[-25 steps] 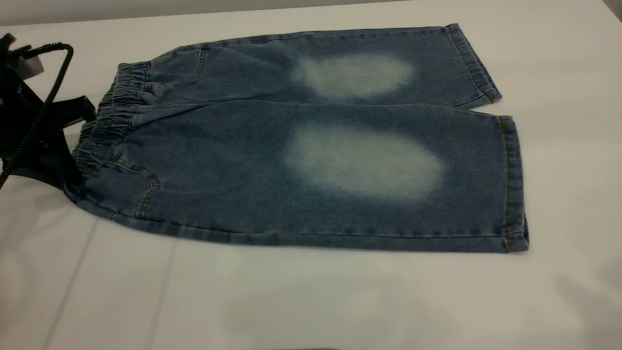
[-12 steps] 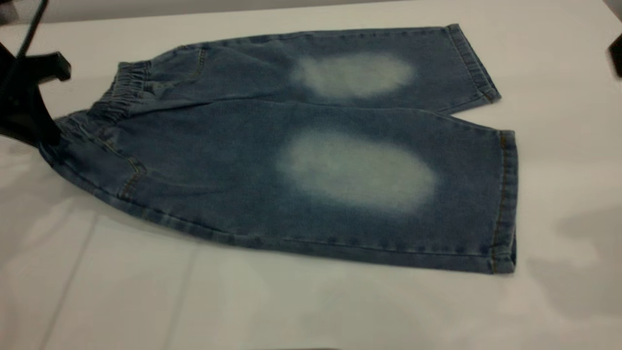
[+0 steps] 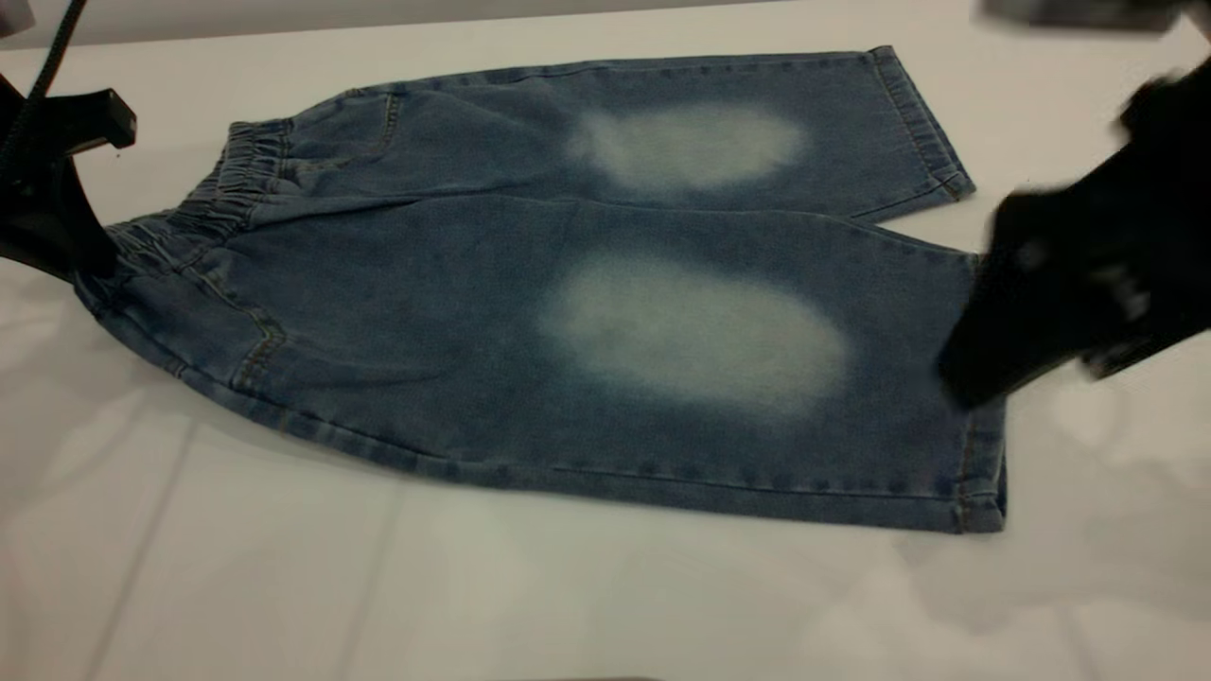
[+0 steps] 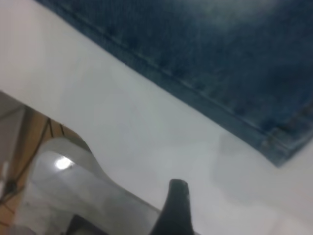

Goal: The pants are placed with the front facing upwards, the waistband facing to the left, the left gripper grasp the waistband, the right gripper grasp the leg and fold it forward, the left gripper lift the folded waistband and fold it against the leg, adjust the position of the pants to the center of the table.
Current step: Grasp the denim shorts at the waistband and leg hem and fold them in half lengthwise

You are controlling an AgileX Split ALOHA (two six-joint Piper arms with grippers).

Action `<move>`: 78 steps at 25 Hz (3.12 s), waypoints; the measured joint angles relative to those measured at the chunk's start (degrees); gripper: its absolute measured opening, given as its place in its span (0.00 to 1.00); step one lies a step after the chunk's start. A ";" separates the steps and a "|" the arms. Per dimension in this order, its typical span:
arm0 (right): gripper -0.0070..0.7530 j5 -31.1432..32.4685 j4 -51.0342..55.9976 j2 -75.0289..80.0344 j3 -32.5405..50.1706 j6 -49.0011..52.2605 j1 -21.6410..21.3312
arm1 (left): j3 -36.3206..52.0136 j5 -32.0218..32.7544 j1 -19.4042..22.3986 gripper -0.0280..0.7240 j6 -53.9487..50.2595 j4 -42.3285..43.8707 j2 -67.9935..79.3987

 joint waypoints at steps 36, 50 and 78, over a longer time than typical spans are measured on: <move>0.28 -19.92 -1.70 23.97 -1.60 -1.58 5.16 | 0.00 0.00 -0.11 0.12 0.00 0.00 0.00; 0.04 -14.46 -1.65 9.85 -1.57 -1.94 4.80 | -5.03 8.07 -0.11 0.12 0.24 0.00 -0.06; 0.05 -17.11 -1.94 18.25 -27.69 -5.77 -4.54 | -17.77 2.39 -0.18 0.12 0.90 -12.10 4.57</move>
